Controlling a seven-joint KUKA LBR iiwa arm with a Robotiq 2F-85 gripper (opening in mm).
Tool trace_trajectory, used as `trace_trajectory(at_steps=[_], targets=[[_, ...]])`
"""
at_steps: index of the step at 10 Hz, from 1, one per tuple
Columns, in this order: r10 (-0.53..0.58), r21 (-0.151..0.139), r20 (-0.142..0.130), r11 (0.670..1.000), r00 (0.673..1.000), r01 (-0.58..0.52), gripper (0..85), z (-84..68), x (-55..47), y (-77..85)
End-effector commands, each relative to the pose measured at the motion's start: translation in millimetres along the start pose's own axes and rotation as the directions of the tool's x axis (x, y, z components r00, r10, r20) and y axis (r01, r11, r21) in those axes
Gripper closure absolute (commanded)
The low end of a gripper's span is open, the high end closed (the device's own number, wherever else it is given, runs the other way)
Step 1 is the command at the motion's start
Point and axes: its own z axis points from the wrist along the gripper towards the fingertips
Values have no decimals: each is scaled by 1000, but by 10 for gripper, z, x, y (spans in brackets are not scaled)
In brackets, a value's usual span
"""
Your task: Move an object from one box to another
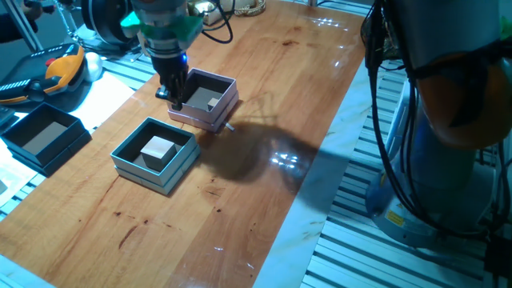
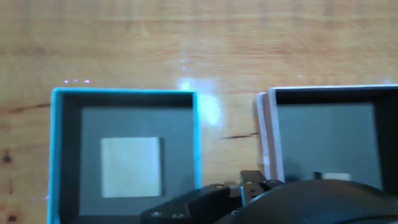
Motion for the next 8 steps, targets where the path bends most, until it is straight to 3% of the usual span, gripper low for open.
trace_trajectory(at_steps=[1, 2, 3, 6, 8], targets=[[-28, -3, 8, 1000, 1000, 28, 850, 0, 1, -2], [-51, 4, 9, 999, 999, 51, 850, 0, 1, -2], [16, 1, 7, 1000, 1000, -16, 850, 0, 1, -2], [171, 25, 20, 985, 985, -171, 850, 104, 17, 191], [196, 29, 19, 980, 980, -197, 850, 104, -7, 307]])
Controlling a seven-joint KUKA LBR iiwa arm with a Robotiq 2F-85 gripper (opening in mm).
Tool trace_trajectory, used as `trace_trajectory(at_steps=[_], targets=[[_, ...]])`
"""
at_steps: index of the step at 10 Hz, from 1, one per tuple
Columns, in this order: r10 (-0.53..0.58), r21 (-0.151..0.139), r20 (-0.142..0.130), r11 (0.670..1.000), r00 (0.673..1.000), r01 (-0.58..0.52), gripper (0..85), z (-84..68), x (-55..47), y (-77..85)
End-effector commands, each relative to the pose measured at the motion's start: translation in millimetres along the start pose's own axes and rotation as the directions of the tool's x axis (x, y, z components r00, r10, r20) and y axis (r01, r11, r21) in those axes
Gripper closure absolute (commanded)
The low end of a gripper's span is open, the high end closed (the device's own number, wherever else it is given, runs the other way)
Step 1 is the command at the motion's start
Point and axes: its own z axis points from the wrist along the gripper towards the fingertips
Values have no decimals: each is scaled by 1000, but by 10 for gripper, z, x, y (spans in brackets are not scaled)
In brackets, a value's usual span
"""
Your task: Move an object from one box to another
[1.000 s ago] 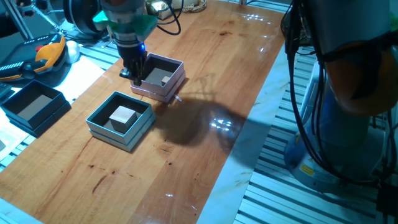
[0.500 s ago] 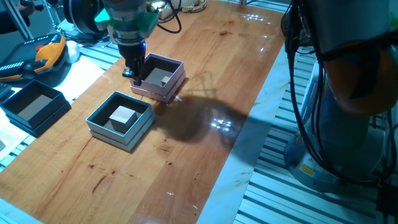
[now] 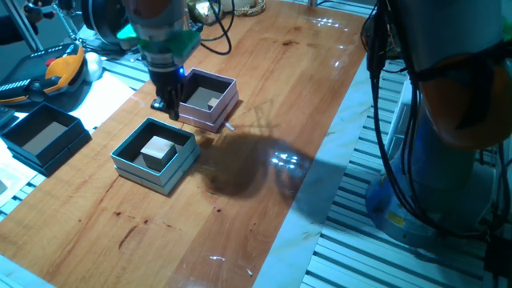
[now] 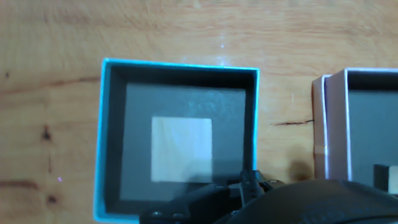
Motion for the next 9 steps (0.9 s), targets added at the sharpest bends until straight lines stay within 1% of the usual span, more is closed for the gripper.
trace_trajectory(at_steps=[1, 2, 3, 4, 5, 6, 7, 9], targets=[[37, 5, -1, 999, 999, -37, 850, -5, -27, 71], [37, 13, -4, 999, 999, -37, 850, -11, -69, 157], [42, 15, -7, 999, 999, -42, 850, 13, -106, 244], [45, 24, 2, 999, 999, -45, 850, 69, -101, 307], [46, 25, 16, 999, 999, -47, 850, 132, -85, 346], [41, 27, 21, 999, 999, -42, 850, 173, -80, 363], [43, 14, 21, 999, 999, -43, 850, 194, -93, 378], [36, 31, 21, 999, 999, -37, 850, 221, -130, 472]])
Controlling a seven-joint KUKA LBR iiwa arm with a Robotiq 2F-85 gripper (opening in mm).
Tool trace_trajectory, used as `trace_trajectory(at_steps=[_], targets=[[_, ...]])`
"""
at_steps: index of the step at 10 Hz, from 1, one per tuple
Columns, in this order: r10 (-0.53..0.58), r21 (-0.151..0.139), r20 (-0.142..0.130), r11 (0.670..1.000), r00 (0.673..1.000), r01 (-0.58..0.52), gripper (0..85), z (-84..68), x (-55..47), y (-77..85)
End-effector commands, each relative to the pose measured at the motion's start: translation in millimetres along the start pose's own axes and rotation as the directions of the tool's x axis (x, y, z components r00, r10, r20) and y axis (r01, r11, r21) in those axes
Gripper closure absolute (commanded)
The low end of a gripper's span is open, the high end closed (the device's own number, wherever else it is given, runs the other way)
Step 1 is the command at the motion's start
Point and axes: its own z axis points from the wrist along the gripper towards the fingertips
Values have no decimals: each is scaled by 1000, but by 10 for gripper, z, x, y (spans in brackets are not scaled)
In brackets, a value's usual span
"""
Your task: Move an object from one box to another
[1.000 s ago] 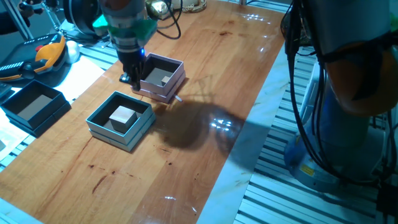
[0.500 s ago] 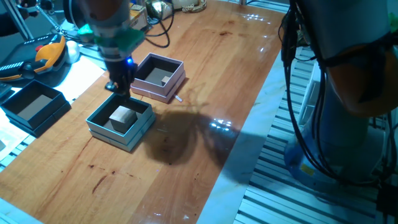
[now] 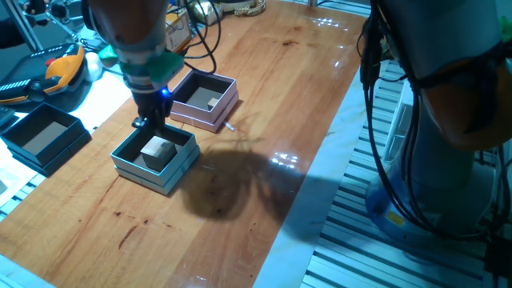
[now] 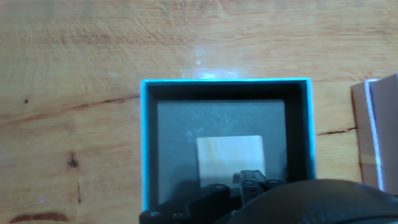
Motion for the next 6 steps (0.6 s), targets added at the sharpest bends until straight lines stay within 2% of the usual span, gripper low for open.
trace_trajectory(at_steps=[1, 2, 4, 6], targets=[[3, 4, 5, 1000, 1000, -3, 850, 4, -8, 34], [19, -2, 14, 1000, 1000, -19, 510, 7, -4, 49], [36, -4, 21, 999, 999, -36, 510, 17, -4, 49], [38, 14, 27, 999, 999, -38, 170, 31, -1, 42]])
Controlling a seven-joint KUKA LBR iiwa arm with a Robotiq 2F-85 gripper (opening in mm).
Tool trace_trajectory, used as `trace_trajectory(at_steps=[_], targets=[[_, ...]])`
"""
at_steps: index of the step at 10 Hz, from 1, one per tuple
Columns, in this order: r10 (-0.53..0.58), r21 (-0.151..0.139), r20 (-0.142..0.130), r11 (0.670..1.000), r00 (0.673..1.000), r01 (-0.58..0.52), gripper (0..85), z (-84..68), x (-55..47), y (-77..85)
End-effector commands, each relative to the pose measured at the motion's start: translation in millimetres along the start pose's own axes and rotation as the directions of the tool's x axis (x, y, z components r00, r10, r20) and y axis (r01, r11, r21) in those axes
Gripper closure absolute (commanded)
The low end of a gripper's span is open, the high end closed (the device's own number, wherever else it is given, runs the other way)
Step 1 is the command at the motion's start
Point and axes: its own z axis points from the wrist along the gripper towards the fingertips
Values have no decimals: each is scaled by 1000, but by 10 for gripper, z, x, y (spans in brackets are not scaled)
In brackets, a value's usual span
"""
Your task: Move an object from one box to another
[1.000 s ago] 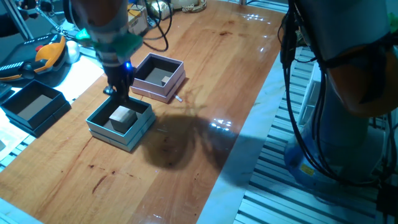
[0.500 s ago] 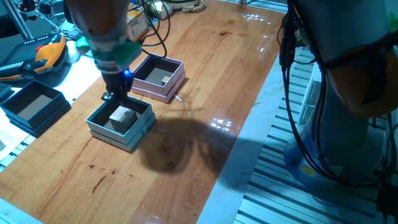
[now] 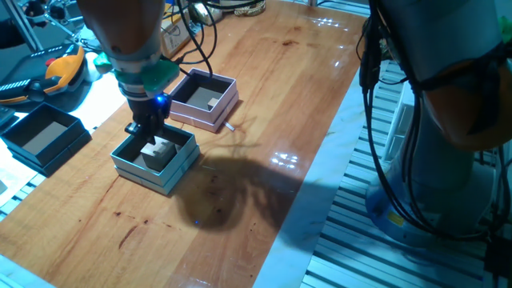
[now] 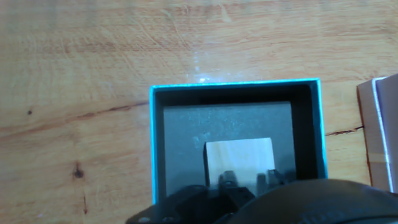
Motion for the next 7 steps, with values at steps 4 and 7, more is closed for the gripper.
trace_trajectory(at_steps=[4, 7], targets=[[-15, 6, 5, 1000, 1000, 15, 170, 75, 25, -9], [-17, -3, 6, 1000, 1000, 17, 170, 159, 44, 3]])
